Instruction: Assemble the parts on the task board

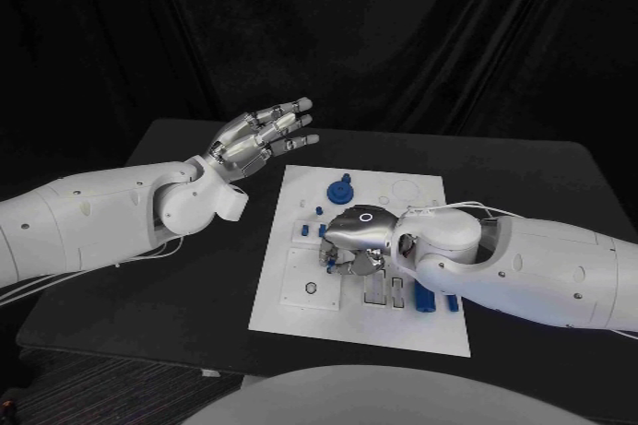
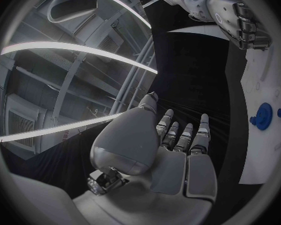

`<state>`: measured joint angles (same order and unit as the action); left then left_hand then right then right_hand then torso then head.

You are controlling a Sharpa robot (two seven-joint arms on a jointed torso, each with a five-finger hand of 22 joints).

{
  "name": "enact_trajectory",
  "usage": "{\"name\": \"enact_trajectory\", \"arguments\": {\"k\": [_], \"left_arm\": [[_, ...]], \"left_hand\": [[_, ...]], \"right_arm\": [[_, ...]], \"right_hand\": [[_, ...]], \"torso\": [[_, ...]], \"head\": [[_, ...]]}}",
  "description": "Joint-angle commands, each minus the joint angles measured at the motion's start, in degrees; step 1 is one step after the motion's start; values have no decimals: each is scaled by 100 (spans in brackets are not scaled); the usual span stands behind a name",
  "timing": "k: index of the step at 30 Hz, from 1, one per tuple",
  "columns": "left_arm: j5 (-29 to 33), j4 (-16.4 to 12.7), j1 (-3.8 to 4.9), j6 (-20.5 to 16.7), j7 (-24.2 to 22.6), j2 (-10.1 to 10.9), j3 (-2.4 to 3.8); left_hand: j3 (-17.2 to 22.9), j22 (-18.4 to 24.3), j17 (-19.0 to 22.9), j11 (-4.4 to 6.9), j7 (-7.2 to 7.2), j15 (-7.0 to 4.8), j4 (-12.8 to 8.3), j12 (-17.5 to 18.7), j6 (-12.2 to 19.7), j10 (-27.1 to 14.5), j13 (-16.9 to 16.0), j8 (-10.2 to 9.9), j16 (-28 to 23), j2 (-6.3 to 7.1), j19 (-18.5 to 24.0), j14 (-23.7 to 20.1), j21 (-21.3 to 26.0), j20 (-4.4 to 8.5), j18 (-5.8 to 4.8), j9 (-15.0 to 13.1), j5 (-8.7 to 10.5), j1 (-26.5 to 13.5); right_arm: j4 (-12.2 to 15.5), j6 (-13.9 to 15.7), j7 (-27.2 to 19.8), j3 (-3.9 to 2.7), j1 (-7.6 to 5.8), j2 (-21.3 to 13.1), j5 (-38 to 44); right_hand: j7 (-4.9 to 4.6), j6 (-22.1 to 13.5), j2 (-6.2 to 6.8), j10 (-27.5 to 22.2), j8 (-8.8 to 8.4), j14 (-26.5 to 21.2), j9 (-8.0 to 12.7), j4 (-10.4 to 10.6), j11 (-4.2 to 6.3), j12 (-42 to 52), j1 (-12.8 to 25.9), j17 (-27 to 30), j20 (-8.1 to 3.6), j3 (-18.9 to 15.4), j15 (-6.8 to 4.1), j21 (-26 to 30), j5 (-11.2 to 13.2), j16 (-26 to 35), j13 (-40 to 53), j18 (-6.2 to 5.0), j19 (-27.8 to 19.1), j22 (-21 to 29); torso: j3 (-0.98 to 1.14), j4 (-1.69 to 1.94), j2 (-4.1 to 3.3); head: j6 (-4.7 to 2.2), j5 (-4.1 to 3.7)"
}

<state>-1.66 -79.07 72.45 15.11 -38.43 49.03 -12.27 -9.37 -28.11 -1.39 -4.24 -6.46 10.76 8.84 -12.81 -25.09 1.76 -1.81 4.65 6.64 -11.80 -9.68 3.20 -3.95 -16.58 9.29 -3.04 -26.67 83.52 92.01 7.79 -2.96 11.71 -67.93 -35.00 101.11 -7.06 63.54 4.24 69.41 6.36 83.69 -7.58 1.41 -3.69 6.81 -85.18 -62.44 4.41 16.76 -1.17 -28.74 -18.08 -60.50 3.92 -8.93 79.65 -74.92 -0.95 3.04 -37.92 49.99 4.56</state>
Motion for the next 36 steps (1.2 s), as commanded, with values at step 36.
{"name": "enact_trajectory", "arguments": {"k": [36], "left_arm": [[12, 35, -30, 165, 132, -30, 6]], "left_hand": [[14, 6, -8, -59, -9, 34, -17, -30, -49, -11, -5, 35, 26, -47, -47, 8, -28, -13, 36, -5, -10, -3]], "right_arm": [[8, -12, 93, 15, 48, 22, 45]], "right_hand": [[-35, -17, 56, 22, -56, -73, 17, -10, -7, -1, -16, 22, 9, 56, 15, 99, 46, 61, 14, 44, -76, -380]], "torso": [[-4, -3, 1]], "head": [[1, -5]]}}
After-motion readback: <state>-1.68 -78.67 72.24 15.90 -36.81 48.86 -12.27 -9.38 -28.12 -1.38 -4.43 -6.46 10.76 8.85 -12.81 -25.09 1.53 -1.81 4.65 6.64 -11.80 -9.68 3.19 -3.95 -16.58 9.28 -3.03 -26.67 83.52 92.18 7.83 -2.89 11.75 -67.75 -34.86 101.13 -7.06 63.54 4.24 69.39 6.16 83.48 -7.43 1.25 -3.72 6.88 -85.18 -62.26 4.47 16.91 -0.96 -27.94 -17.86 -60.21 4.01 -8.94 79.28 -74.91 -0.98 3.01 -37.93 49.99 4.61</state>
